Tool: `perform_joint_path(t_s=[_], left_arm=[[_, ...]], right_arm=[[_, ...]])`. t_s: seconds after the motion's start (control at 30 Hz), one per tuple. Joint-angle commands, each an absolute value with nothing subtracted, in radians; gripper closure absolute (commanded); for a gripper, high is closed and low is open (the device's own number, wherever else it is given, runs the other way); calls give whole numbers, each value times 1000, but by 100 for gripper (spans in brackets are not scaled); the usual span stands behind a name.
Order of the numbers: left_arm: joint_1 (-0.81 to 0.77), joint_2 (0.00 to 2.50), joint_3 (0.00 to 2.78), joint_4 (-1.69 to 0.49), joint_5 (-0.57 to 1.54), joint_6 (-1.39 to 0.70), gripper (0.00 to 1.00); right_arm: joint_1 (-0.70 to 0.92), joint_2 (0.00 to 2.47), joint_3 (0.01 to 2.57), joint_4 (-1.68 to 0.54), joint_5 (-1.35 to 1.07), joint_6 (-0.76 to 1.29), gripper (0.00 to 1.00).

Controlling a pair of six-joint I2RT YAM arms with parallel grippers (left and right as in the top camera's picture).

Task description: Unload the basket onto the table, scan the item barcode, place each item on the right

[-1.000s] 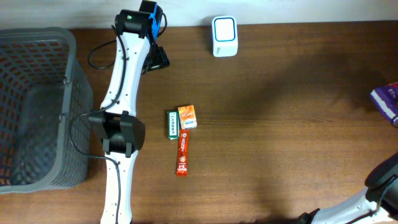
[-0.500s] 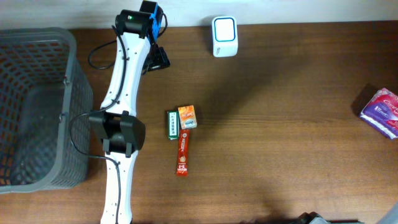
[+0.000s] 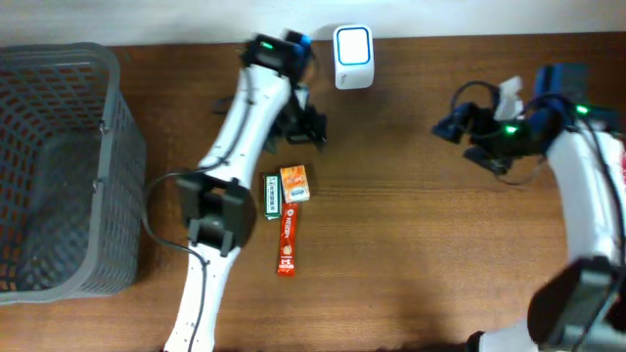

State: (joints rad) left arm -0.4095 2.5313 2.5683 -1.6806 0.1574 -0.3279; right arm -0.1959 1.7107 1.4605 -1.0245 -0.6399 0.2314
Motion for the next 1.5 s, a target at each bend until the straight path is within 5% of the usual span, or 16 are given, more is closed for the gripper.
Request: perform_joint_path(t_s=[0.0, 0.07, 0.23, 0.43, 0.77, 0.8, 0.93, 1.03, 1.23, 1.47], left_arm=[[-426, 2506, 2496, -1641, 78, -302, 30], [-424, 2506, 2472, -1613, 78, -333, 47], [-411, 2506, 2452, -1553, -31, -336, 24], [-333, 2454, 2567, -1628, -34, -335, 24], [-298, 2347, 2498, -1689, -34, -336, 9], [-297, 2347, 2473, -1686, -35, -336, 1], [-270, 2347, 2433, -1657, -35, -374, 4], [-240, 2347, 2433, -1642, -65, -441, 25], [-224, 2348, 2433, -1638, -165, -486, 24], [-224, 2348, 2418, -1636, -242, -512, 25]], right_arm=[[-123, 1830, 1457, -1013, -619, 217, 1], [-75, 1904, 1457, -1000, -619, 217, 1], [39, 1938, 1457, -952, -616, 216, 1], [93, 1938, 1457, -881, -604, 217, 1], [94, 1938, 1457, -882, -564, 217, 1], [96, 1938, 1457, -882, -569, 217, 1], [159, 1938, 1457, -845, -571, 217, 2], [255, 1938, 1457, -733, -570, 218, 25], [456, 1940, 1457, -601, -271, 406, 37], [518, 2070, 1457, -520, -251, 454, 40]])
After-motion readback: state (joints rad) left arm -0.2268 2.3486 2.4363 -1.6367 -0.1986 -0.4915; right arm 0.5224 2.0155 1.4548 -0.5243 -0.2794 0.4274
